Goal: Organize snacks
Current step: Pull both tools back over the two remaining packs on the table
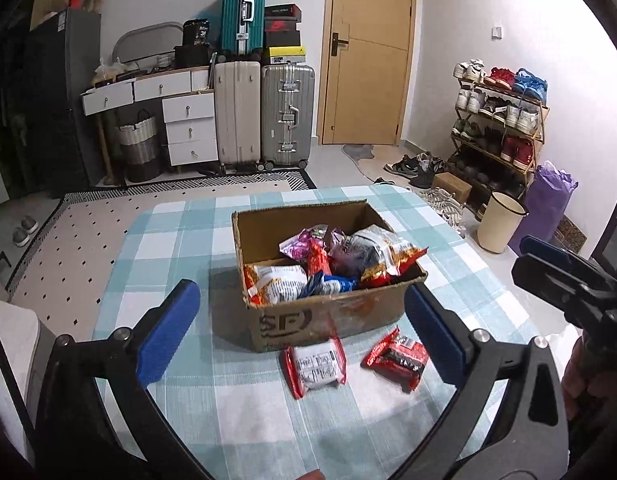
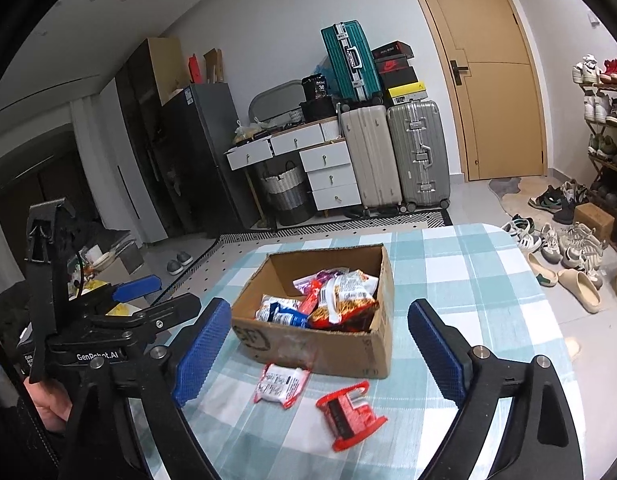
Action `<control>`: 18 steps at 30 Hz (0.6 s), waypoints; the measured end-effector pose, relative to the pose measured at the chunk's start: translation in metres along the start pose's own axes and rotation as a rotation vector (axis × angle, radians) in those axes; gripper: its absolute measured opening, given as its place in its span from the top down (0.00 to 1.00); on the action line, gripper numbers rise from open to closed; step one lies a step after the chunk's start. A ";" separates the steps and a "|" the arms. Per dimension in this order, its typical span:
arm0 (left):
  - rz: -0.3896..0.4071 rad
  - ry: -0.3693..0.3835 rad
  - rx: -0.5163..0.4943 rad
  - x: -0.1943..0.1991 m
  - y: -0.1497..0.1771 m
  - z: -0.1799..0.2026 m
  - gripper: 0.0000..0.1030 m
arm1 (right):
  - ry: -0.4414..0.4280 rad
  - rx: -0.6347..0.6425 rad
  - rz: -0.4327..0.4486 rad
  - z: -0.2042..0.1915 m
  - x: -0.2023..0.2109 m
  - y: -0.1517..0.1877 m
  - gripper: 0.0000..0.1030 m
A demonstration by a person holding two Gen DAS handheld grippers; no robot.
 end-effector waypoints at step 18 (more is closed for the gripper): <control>-0.061 -0.016 0.095 -0.023 0.063 -0.013 0.01 | 0.007 -0.045 -0.050 0.007 0.010 0.057 0.08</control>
Point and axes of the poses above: each gripper's, at about its wrist camera, not at the fingertips, and x roughly against the way its jaws point, z to its right, y to its underside, the point moved 5 cm from there along -x, roughly the way its jaws point, and after that the axes turned 15 degrees about y, right-handed, at the moved point
